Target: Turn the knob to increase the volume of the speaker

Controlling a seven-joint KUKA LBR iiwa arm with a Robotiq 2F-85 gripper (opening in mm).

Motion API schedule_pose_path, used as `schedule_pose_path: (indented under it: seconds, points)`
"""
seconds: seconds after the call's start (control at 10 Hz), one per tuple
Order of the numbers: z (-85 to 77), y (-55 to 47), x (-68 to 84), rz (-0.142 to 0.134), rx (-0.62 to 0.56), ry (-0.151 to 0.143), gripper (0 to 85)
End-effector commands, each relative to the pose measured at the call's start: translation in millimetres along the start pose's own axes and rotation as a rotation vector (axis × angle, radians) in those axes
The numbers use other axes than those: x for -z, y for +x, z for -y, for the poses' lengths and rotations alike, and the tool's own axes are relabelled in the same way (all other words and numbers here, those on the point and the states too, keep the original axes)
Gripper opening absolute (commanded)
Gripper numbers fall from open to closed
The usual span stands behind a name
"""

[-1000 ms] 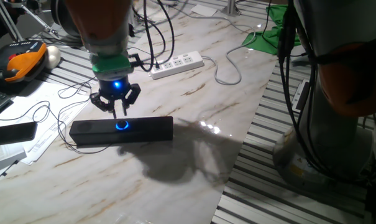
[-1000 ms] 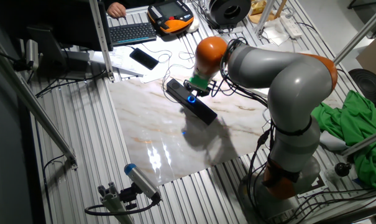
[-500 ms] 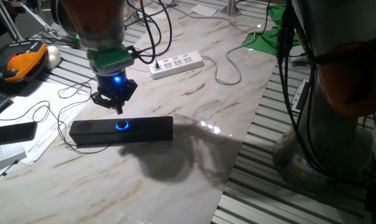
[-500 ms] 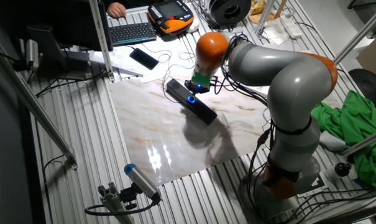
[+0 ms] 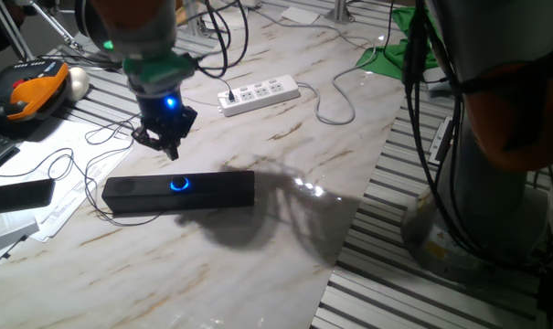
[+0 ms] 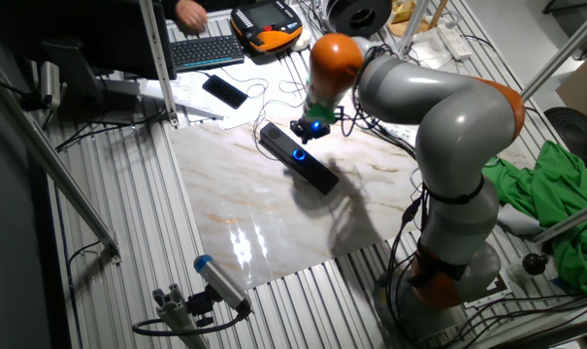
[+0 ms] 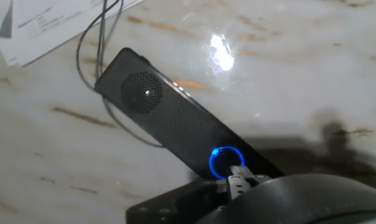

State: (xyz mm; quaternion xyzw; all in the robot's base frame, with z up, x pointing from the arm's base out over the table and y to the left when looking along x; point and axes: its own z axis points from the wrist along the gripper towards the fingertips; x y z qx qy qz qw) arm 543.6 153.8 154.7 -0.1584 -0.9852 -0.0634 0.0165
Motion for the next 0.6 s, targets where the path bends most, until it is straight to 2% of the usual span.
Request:
schedule_pose_path:
  seconds: [0.0, 0.1, 0.4, 0.5]
  points:
    - [-1.6, 2.1, -0.5, -0.081, 0.762, 0.044, 0.0]
    - [-2.2, 2.6, -2.3, -0.072, 0.763, 0.045, 0.0]
    - [-1.0, 7.5, 6.1, -0.115, 0.760, 0.056, 0.0]
    - [-1.0, 9.0, 6.5, -0.117, 0.760, 0.062, 0.0]
